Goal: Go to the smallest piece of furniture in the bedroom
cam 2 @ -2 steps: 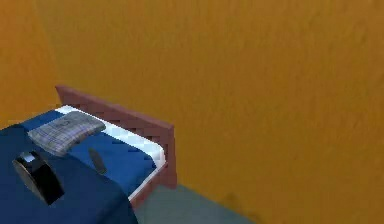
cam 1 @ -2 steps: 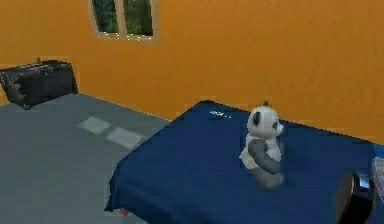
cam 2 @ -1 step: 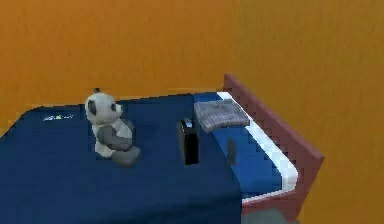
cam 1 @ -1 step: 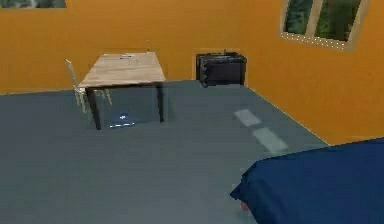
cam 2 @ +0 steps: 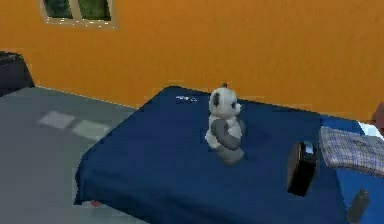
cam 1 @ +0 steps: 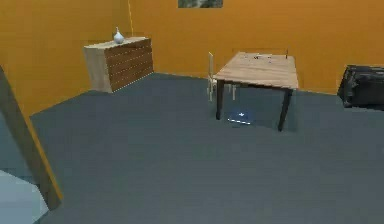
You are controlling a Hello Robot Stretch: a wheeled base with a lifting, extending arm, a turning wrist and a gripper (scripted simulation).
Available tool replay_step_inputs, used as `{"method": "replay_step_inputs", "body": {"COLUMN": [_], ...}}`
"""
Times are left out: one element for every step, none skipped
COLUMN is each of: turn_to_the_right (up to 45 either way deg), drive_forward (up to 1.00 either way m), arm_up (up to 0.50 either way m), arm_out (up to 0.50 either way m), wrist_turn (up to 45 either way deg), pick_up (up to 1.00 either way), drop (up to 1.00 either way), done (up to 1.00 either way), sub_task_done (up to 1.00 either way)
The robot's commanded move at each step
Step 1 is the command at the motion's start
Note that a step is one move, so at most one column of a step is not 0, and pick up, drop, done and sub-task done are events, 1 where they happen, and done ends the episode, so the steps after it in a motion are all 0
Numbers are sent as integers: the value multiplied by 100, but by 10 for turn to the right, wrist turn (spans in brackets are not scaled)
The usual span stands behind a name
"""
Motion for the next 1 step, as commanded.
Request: {"method": "replay_step_inputs", "body": {"turn_to_the_right": [0], "drive_forward": [100], "arm_up": [0], "arm_out": [0], "wrist_turn": [0], "pick_up": [0], "drop": [0], "done": [0], "sub_task_done": [0]}}
